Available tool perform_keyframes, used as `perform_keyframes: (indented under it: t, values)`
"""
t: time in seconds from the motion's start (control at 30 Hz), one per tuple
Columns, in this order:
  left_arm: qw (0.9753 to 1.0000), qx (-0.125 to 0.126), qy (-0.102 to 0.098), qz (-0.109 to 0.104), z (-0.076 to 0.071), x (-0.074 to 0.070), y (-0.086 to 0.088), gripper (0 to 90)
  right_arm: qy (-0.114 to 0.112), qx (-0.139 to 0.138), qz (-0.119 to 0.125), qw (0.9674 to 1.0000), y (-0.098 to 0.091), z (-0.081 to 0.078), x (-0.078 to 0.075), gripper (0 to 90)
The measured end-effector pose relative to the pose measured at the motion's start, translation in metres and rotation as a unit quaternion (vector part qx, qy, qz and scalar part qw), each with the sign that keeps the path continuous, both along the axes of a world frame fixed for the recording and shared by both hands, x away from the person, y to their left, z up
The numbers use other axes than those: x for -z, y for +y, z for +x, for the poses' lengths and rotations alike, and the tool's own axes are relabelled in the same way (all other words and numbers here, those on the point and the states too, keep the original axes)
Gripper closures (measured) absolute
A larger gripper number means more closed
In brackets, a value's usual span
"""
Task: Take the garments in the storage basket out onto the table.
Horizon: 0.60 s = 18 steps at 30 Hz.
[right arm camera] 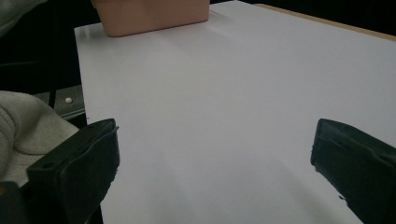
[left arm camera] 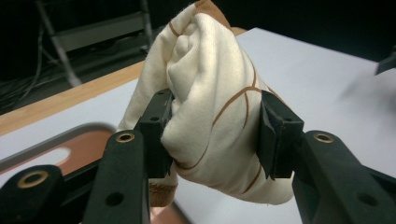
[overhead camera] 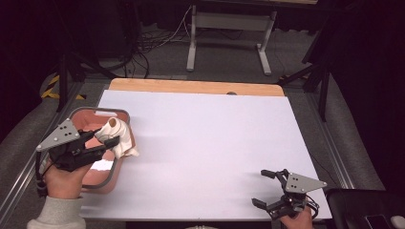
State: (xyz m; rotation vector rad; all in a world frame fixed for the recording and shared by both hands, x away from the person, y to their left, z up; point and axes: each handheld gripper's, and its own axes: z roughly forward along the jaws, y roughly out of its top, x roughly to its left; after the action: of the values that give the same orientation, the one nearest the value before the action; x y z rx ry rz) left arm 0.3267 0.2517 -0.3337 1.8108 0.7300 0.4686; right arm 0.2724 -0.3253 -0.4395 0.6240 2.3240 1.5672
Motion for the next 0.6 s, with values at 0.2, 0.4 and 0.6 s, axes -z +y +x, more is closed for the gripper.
perform_keyframes:
  t: [0.2,0.4,0.6]
  values:
    - [0.9998,0.02,-0.006,-0.001,0.006,-0.004,-0.017,53.8,0.0,0.0,0.001,1.0,0.0,0.0,0.0,1.4]
    - [0.999,0.042,-0.013,-0.008,0.01,-0.008,-0.035,53.7,0.0,0.0,0.001,1.0,0.0,0.0,0.0,1.4]
    - [0.9974,0.067,-0.02,-0.016,0.014,-0.012,-0.057,53.6,0.0,-0.001,0.003,1.0,-0.001,0.001,0.0,1.4]
